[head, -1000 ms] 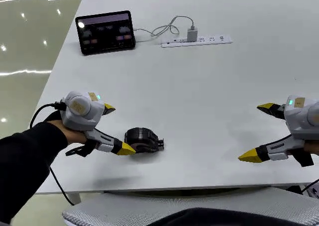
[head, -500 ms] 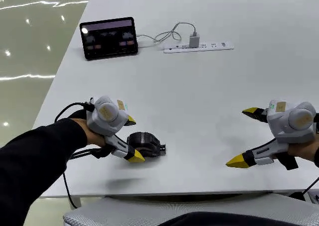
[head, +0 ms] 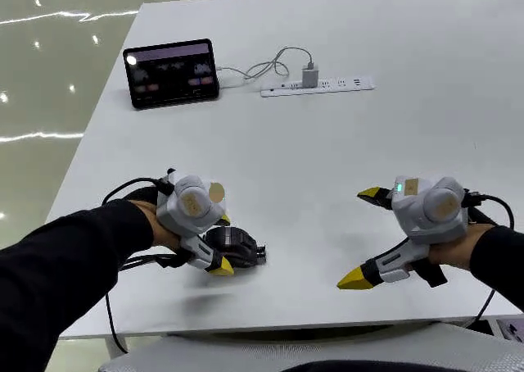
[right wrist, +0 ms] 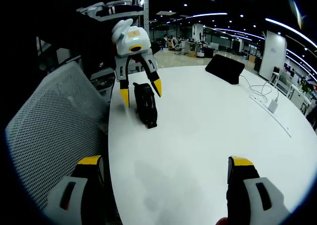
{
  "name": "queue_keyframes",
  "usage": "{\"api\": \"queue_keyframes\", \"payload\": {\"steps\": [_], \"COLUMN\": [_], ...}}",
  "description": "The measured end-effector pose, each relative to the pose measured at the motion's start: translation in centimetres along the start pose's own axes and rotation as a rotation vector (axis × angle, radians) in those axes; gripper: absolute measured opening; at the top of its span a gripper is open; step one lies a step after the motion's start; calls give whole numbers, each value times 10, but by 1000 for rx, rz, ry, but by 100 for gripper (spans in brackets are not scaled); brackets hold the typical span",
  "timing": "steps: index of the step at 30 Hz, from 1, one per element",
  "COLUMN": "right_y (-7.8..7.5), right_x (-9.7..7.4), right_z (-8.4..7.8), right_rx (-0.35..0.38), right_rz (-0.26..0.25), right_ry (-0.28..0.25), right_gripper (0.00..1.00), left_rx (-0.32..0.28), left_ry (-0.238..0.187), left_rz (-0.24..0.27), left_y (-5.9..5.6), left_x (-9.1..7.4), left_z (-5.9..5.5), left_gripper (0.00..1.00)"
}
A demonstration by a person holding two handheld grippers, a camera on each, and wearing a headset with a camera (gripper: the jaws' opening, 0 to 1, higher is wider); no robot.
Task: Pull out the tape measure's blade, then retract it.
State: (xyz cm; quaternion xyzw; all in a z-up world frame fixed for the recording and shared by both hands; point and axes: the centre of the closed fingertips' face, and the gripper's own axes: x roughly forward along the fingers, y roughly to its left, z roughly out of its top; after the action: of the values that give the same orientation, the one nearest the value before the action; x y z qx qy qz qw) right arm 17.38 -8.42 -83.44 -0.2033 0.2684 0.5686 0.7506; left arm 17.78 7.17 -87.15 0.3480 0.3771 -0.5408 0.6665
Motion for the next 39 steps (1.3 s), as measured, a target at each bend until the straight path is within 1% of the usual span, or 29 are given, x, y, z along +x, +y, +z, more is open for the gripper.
{"api": "queue_keyframes", "payload": {"steps": [1, 3, 5, 6, 7, 8, 9, 10, 11, 12, 13, 14, 16, 18, 23, 27, 29, 31, 33, 34, 36, 38, 39], "right_y": [1, 4, 6, 8, 8, 9, 9, 10, 10, 9, 9, 9, 8, 9, 10, 12, 14, 17, 21, 23, 24, 28, 30], "right_x": [2, 9, 14, 17, 20, 22, 25, 27, 30, 33, 34, 36, 40, 44, 51, 59, 63, 67, 74, 78, 84, 92, 97], "right_z": [1, 2, 5, 6, 8, 11, 14, 16, 18, 20, 22, 25, 30, 35, 42, 43, 43, 43, 44, 43, 44, 42, 41], "right_rx": [-2, -7, -11, -7, -8, -11, -13, -14, -18, -26, -29, -30, -33, -43, -60, -67, -75, -78, -95, -103, -100, -74, -80], "right_rz": [5, 22, 35, 44, 46, 47, 51, 53, 53, 56, 58, 60, 65, 73, 84, 95, 102, 114, 122, 132, 137, 157, 163], "right_ry": [-1, 1, 3, 4, 0, -5, -8, -7, -6, -5, -8, -13, -19, -29, -33, -32, -34, -33, -29, -24, -21, 0, 5], "right_gripper": [100, 100, 100, 100, 99, 99, 99, 99, 100, 100, 99, 98, 97, 95, 92, 89, 87, 84, 80, 78, 75, 72, 71], "left_rx": [12, 16, 36, 37, 47, 50, 55, 60, 79, 102, 109, 110, 82, 78, 66, 60, 50, 53, 39, 43, 42, 47, 45], "left_ry": [6, 4, 7, 7, 9, 12, 16, 14, 27, 53, 63, 70, 72, 70, 71, 80, 82, 77, 67, 64, 62, 60, 57], "left_rz": [14, 16, 30, 27, -12, -7, -15, -10, -8, -9, -2, 8, 5, 6, 3, 2, 10, 11, 11, 11, 9, 3, -1], "left_y": [3, 4, 8, 8, 2, 3, 1, 1, 1, 0, 0, 0, 1, 1, 1, 1, 1, 1, 1, 1, 1, 1, 1], "left_x": [1, 3, 4, 4, 5, 5, 8, 8, 8, 8, 9, 10, 10, 10, 10, 11, 11, 11, 11, 11, 11, 12, 12], "left_z": [0, 1, 2, 2, 2, 2, 2, 3, 2, 0, 0, 0, -1, -2, -2, -3, -3, -3, -3, -3, -3, -3, -3], "left_gripper": [49, 48, 45, 41, 38, 35, 34, 34, 34, 33, 33, 33, 33, 33, 33, 33, 33, 34, 34, 34, 34, 34, 34]}}
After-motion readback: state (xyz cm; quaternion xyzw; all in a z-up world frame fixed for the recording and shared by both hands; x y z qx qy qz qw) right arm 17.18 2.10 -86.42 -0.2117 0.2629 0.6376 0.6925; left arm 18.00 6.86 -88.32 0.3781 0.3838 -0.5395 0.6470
